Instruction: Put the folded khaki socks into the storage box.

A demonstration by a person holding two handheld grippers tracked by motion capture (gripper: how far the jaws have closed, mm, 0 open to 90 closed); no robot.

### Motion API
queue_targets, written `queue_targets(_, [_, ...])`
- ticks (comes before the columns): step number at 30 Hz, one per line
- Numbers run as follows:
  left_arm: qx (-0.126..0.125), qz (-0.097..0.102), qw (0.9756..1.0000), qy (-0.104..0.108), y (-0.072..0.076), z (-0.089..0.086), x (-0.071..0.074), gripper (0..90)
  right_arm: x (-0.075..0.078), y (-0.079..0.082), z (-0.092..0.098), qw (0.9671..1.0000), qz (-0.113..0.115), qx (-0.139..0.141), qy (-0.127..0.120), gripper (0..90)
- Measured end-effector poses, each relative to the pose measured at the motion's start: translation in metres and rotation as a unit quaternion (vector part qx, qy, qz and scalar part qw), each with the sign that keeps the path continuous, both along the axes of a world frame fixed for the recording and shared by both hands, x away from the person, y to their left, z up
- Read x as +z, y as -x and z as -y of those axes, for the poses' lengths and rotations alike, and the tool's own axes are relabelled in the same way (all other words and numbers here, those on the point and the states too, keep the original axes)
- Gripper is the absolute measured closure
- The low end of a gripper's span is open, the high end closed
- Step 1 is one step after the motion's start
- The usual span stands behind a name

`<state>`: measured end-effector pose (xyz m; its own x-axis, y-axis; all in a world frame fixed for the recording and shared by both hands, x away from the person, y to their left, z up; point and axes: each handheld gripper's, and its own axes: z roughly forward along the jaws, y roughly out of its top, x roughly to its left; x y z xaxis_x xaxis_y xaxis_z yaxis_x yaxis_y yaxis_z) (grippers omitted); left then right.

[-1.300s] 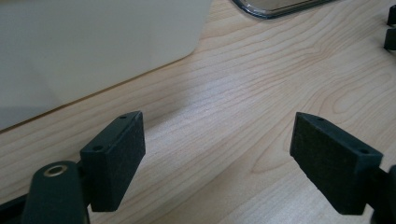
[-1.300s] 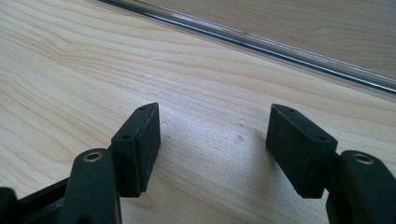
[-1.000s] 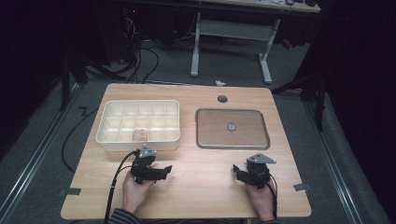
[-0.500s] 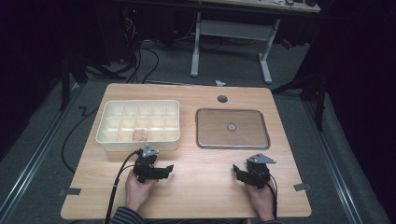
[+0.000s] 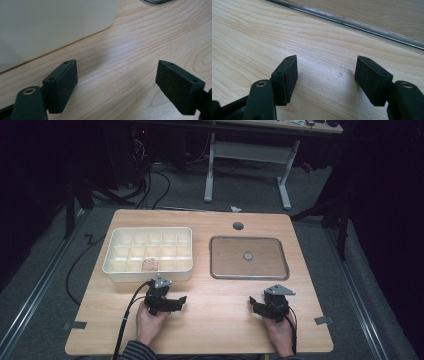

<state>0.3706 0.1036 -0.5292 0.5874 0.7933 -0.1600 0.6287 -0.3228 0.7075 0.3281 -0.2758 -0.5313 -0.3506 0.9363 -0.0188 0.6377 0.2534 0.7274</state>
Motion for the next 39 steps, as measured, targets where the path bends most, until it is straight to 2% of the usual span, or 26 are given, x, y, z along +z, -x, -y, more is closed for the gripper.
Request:
queue_targets(11, [0.004, 0.018, 0.9997, -0.017, 0.0, 0.004, -0.003, 18.2, 0.0, 0.0, 0.0, 1.0, 0.001, 0.0, 0.0, 34.9])
queue_targets(21, [0.004, 0.05, 0.9977, -0.045, 0.005, 0.009, -0.007, 18.3, 0.0, 0.0, 0.0, 1.0, 0.0, 0.0, 0.0, 34.8])
queue_targets(24, [0.004, 0.051, 0.9974, -0.051, 0.005, 0.01, -0.007, 18.6, 0.0, 0.0, 0.0, 1.0, 0.0, 0.0, 0.001, 34.8])
queue_targets(39, [0.007, 0.052, 0.9973, -0.051, 0.006, 0.011, -0.007, 18.6, 0.0, 0.0, 0.0, 1.0, 0.0, -0.001, 0.0, 34.8])
